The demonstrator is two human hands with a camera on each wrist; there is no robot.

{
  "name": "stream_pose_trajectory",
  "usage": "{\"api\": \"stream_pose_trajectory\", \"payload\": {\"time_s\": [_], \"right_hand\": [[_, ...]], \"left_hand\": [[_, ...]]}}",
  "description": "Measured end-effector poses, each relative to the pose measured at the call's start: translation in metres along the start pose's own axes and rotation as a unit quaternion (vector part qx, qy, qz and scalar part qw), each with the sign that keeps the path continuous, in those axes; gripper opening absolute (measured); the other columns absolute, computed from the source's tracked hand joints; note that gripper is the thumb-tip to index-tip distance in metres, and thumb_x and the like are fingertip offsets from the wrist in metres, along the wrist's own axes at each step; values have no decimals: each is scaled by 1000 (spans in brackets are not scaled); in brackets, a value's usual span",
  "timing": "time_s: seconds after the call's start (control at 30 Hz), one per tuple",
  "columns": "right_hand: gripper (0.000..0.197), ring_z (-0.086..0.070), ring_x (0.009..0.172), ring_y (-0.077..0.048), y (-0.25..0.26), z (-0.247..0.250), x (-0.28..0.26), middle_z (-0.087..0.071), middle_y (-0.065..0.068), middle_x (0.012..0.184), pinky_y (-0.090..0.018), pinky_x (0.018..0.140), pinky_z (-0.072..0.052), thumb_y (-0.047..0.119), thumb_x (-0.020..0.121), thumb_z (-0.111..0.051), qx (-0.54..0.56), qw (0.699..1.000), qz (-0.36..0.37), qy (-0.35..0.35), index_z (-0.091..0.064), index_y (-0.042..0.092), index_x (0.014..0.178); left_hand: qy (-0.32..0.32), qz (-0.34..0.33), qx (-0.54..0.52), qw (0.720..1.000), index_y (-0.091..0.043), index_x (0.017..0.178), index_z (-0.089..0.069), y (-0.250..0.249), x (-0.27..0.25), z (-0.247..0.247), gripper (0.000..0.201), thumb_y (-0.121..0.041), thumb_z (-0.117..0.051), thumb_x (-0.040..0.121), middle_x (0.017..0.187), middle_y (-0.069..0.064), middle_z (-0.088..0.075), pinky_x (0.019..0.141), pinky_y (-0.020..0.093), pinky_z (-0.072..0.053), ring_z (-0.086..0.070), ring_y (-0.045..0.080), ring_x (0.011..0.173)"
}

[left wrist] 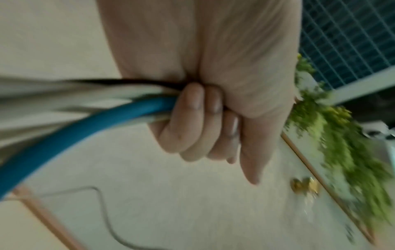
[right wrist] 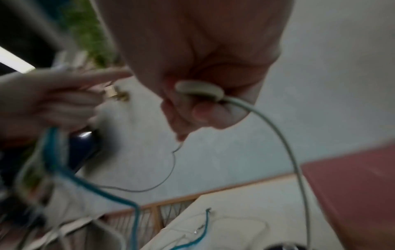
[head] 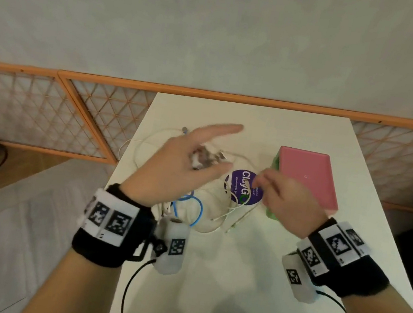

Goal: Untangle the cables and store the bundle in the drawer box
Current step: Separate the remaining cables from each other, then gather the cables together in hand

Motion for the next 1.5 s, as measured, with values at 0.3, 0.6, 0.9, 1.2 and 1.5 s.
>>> {"api": "stream_pose_trajectory", "payload": {"time_s": [0.3,0.6,0.9,1.2,1.5], "right_hand": [[20,-48,50,-8,33,12,-6,-54,12,54,-23,52,-39,34,93,-47,11,994,109,6,-50,30,74],[21,-53,66,-13,-11,-11,-16,-54,4,70,-30,70,-47,30,96,-46,4,997,73,41,-66,31,97],[20,-64,81,-20,41,13,92,-68,1,83,-33,81,-50,20,92,-53,-14,993,83,-78,-69,18,103],[30,-62,95,-26,-34,-59,126,-61,-11,114,-28,80,-46,4,89,-45,-41,994,-101,-17,-55,15,115],[47,-53,113,-35,-117,-127,91,-45,-21,131,-35,95,-44,13,90,-45,-197,937,-236,166,-39,14,136]], "left_hand": [[-12,10,177,984,-17,76,-60,14,10,-15,30,-44,-64,87,53,-10,-49,54,11,-36,-47,4,51],[-286,112,182,934,-23,57,-40,40,-4,56,41,-32,-64,90,47,-8,-37,47,26,-27,-36,9,44],[-264,69,57,960,-33,129,-55,35,-8,34,41,-25,-66,90,74,8,-59,66,27,-49,-56,22,68],[-148,74,-31,986,-22,98,-67,49,-17,-10,12,-31,-61,92,58,3,-48,53,23,-35,-41,15,52],[-118,92,-132,980,-9,74,-55,58,-7,-34,21,-21,-67,86,60,-14,-45,50,10,-34,-37,4,52]]}}
Point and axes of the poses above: each hand's wrist, its own x-axis towards the middle knuckle, its own z-axis out of the back of the hand, y = z × x, the point moved 4 cm from there along x, towards the middle knuckle
